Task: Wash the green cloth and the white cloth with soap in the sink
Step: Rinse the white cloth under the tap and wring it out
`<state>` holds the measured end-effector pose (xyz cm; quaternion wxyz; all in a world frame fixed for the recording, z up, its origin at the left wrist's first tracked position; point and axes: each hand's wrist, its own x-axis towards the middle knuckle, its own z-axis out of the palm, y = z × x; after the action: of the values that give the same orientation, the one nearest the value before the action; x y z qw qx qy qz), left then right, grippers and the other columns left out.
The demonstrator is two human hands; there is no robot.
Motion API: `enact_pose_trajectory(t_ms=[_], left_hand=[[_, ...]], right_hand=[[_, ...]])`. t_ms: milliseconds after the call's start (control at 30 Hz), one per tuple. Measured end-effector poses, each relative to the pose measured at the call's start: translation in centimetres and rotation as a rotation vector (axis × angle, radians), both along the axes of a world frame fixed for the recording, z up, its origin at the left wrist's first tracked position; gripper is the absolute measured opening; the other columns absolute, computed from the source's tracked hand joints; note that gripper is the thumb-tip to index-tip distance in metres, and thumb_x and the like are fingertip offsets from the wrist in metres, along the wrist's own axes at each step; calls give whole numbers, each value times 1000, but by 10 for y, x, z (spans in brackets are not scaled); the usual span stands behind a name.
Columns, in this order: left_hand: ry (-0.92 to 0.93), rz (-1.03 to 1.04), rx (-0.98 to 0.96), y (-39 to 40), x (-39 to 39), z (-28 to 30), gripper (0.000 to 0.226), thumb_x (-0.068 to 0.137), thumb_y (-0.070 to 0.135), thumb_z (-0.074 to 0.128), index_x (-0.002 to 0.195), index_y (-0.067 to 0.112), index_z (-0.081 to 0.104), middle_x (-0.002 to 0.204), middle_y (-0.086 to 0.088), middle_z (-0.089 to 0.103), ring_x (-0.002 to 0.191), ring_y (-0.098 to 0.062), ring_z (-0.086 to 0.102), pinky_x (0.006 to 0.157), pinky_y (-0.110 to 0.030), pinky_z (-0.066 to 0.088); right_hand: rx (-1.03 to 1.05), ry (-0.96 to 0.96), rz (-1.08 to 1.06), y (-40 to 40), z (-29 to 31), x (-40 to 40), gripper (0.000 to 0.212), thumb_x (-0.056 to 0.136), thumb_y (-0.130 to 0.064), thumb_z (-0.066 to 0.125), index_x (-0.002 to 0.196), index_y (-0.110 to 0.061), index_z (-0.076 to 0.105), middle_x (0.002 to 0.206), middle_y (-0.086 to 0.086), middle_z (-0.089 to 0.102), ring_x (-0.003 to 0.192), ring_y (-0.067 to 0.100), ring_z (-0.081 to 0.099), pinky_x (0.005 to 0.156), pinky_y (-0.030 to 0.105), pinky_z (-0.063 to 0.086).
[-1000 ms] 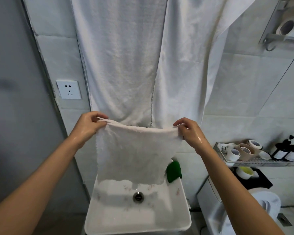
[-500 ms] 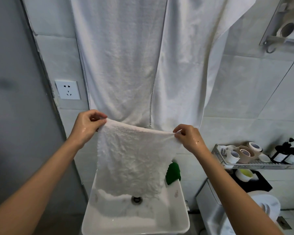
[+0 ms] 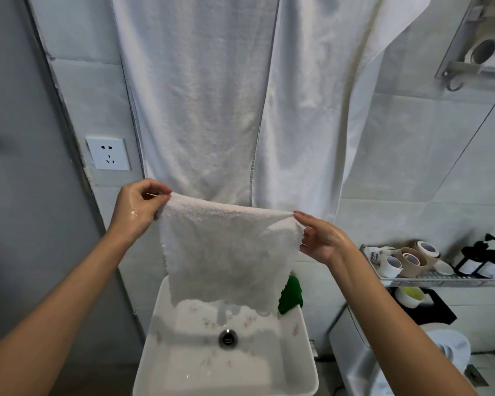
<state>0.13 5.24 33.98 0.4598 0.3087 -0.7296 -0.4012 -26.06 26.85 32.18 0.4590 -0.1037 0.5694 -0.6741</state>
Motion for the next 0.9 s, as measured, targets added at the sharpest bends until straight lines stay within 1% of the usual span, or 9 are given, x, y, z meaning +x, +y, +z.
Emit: enact_pose_trajectory(t_ms=[100, 200, 267, 333, 400, 500, 633, 733, 900], left_hand=[[-38, 26, -26, -6, 2, 0, 34, 83, -1, 64, 68, 29, 67, 66, 8, 65, 56, -1, 56, 50, -20, 49], [-118, 71, -71, -9, 4, 0, 35, 83, -1, 63, 69, 30, 66, 63, 15, 66, 58, 6, 58, 55, -11, 46], [-201, 108, -121, -6, 4, 0, 25, 83, -2, 61, 75, 20, 69, 71, 5, 67, 62, 5, 59, 59, -7, 45], [-272, 132, -169, -3, 4, -1, 18, 84, -1, 60, 84, 13, 71, 78, -3, 68, 68, -10, 61, 67, -20, 47], [-354, 148, -210, -1, 5, -3, 17, 87, 1, 57, 89, 11, 71, 81, -5, 67, 71, -20, 60, 70, -28, 45], [-488, 115, -225, -1, 6, -3, 21, 92, 3, 50, 93, 11, 69, 79, -4, 63, 68, -22, 56, 67, -30, 42], [-607, 23, -82, -10, 7, -3, 30, 95, 3, 41, 89, 14, 69, 84, -4, 59, 74, -19, 51, 71, -29, 39], [-662, -149, 77, -12, 12, 1, 16, 91, 13, 52, 80, 15, 63, 77, -2, 59, 72, -20, 51, 71, -33, 43], [-905, -12, -292, 0, 14, 1, 15, 79, 23, 72, 75, 10, 65, 65, -3, 55, 61, -20, 52, 54, -30, 35]], right_hand=[[-20, 4, 47, 2, 3, 1, 11, 91, -12, 60, 101, -17, 61, 89, 5, 61, 80, 19, 58, 80, 32, 48], [-42, 127, 99, 5, 7, 3, 26, 88, 5, 57, 104, -15, 62, 86, 6, 63, 77, 19, 60, 73, 27, 51], [8, 420, 24, 4, 5, 4, 34, 80, 14, 62, 97, -15, 66, 82, 7, 58, 79, 19, 58, 74, 25, 49], [78, 755, -88, 1, 2, 6, 33, 75, 14, 68, 86, -17, 69, 77, 3, 58, 76, 18, 57, 72, 25, 49], [102, 950, -140, -3, 0, 8, 27, 76, 9, 71, 82, -17, 70, 76, -1, 64, 71, 13, 60, 70, 26, 52], [166, 1177, -150, -6, -3, 10, 14, 82, -1, 69, 89, -12, 74, 78, -1, 68, 64, 7, 59, 68, 25, 50], [236, 1373, -114, -9, -6, 12, 15, 89, -5, 62, 99, -7, 74, 92, 6, 73, 83, 17, 65, 77, 24, 46], [339, 1510, -46, -10, -9, 11, 20, 96, -11, 53, 104, -4, 70, 103, 9, 70, 97, 25, 61, 75, 25, 38], [331, 1417, -2, -7, -2, 3, 20, 100, -18, 45, 93, -7, 60, 96, 6, 57, 89, 21, 52, 69, 26, 31]])
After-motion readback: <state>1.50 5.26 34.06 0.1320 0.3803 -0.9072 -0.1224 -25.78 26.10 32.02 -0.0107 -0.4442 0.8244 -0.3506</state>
